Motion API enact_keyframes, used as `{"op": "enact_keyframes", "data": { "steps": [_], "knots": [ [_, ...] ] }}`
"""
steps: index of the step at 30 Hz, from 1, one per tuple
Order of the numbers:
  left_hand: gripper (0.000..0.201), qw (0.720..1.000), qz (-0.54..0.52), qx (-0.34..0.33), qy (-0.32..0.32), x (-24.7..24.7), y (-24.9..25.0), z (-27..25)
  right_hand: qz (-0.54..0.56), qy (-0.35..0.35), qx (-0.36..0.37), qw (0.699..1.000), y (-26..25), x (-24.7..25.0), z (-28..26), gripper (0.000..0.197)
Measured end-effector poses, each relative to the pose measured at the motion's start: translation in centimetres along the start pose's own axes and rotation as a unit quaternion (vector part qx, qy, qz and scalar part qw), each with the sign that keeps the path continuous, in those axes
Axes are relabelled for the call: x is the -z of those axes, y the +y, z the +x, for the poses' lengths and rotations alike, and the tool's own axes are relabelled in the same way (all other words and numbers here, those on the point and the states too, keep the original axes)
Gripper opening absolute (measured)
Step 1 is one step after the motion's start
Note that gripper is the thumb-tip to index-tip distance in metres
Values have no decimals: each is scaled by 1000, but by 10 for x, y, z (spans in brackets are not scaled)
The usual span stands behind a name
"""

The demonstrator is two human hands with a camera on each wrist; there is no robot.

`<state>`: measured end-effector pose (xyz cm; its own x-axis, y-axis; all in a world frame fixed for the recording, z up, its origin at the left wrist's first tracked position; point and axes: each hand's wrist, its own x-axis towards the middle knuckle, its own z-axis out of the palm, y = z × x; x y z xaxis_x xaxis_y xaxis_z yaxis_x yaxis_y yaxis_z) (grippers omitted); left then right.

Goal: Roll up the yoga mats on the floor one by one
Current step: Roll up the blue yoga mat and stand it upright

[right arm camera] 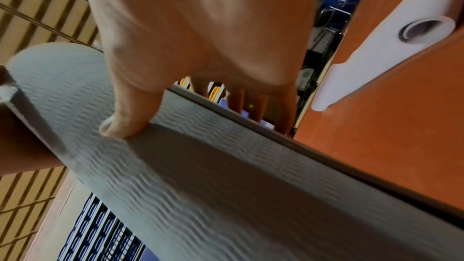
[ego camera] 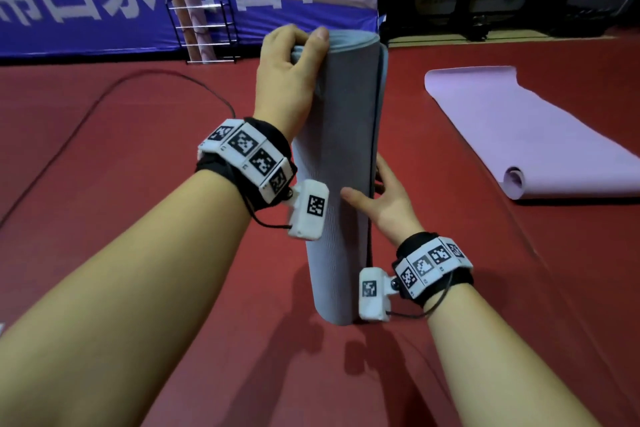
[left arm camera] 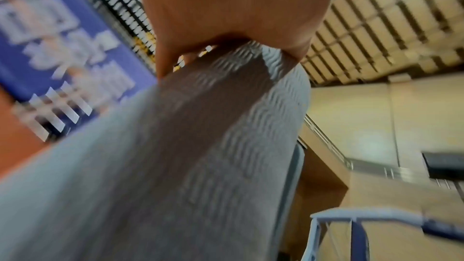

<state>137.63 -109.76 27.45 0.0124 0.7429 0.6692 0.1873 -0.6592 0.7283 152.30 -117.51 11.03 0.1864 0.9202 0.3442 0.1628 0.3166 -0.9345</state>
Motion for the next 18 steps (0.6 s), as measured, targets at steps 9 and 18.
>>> {"op": "enact_keyframes", "data": {
  "steps": [9, 18],
  "knots": [
    [29, 1000, -8, 5, 20, 1, -2, -6, 74, 67, -23, 995, 8, 1, -1, 43],
    [31, 997, 24, -26, 74, 1, 2, -12, -89, 170, 29, 981, -7, -3, -5, 30]
  ]
}}
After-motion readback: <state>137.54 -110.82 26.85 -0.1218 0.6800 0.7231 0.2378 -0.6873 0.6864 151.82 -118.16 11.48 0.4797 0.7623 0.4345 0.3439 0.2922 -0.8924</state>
